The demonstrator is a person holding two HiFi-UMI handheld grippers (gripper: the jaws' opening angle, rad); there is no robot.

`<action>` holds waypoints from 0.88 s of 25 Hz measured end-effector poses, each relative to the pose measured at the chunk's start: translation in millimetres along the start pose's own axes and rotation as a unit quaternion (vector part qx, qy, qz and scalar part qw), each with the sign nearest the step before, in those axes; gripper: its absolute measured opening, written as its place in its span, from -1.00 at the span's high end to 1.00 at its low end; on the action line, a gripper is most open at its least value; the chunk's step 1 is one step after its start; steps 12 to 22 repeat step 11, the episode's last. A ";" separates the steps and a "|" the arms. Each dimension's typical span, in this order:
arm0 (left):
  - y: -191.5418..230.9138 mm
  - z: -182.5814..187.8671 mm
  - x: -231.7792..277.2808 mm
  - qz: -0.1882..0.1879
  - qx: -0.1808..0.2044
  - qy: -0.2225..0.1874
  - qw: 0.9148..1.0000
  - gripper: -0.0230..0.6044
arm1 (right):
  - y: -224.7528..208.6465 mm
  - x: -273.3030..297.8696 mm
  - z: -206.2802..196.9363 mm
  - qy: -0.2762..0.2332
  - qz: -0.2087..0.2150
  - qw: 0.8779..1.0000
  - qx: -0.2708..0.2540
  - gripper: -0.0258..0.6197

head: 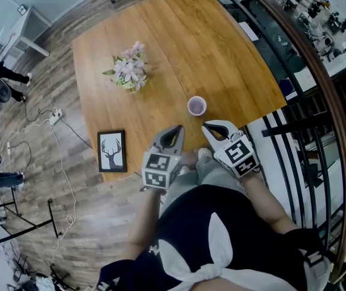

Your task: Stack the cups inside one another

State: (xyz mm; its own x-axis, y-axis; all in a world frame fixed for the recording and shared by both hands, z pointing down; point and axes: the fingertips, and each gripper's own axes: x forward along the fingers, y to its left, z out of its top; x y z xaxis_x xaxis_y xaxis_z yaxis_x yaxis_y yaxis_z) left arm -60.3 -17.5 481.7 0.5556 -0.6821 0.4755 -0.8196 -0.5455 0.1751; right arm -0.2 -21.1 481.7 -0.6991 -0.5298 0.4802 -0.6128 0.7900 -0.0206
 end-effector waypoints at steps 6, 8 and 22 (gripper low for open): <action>-5.8 -1.7 -0.5 -0.004 -0.001 0.000 1.000 0.87 | 4.8 -2.3 -0.3 -0.001 0.004 1.000 -0.001 0.93; -6.8 -2.5 -0.7 -0.004 -0.002 0.000 1.000 0.87 | 6.1 -3.4 0.9 -0.001 0.005 1.000 0.001 0.93; -8.3 -3.1 -1.2 -0.004 -0.003 -0.001 1.000 0.87 | 7.1 -4.5 0.4 -0.002 0.004 1.000 0.001 0.93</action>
